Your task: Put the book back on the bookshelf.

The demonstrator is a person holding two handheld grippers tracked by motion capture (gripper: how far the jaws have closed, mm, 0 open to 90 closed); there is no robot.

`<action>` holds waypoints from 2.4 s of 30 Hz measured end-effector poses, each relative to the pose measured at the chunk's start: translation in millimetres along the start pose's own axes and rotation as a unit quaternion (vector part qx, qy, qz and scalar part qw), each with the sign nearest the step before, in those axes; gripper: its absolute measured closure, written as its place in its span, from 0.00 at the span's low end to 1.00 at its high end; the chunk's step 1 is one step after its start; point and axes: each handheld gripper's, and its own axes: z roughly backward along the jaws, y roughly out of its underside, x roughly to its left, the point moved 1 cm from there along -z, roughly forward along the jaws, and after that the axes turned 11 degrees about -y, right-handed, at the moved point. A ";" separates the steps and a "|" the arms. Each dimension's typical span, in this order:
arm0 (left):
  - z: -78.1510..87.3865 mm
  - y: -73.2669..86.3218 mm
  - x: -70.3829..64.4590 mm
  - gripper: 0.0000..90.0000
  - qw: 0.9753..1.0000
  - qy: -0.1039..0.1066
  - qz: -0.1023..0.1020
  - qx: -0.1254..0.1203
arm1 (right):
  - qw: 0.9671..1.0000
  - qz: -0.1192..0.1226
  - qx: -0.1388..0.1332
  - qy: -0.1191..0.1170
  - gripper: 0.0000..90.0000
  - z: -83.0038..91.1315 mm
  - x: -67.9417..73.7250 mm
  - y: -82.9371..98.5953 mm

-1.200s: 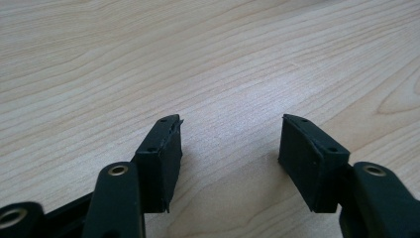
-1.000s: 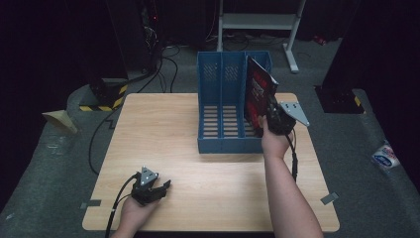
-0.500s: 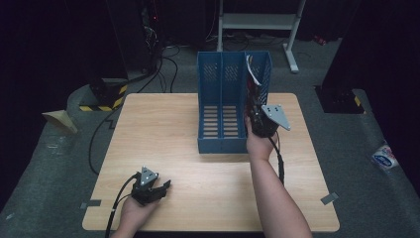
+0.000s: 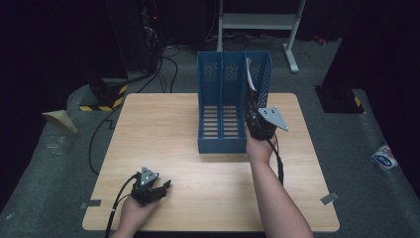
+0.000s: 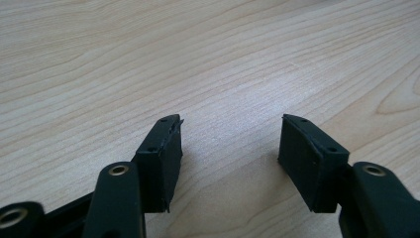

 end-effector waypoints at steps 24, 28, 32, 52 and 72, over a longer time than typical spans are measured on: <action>0.1 -0.2 0.5 0.47 1.000 -0.001 -0.004 0.000 | 0.997 0.005 0.048 -0.061 0.44 27.8 -9.7 -7.8; 0.2 -0.1 0.2 0.46 1.000 -0.003 -0.003 0.001 | 0.996 0.006 0.052 -0.068 0.42 37.1 -14.5 -7.0; 0.0 -0.1 0.0 0.45 1.000 -0.004 0.000 0.000 | 0.996 0.002 0.056 -0.071 0.40 46.8 -20.4 -3.9; 0.3 0.2 -0.1 0.45 1.000 -0.004 0.002 0.002 | 0.991 0.003 0.112 -0.079 0.35 80.7 -25.4 49.3; 0.0 -0.1 0.8 0.43 1.000 -0.006 -0.002 0.003 | 0.974 0.024 0.224 0.007 0.32 147.1 -52.4 120.3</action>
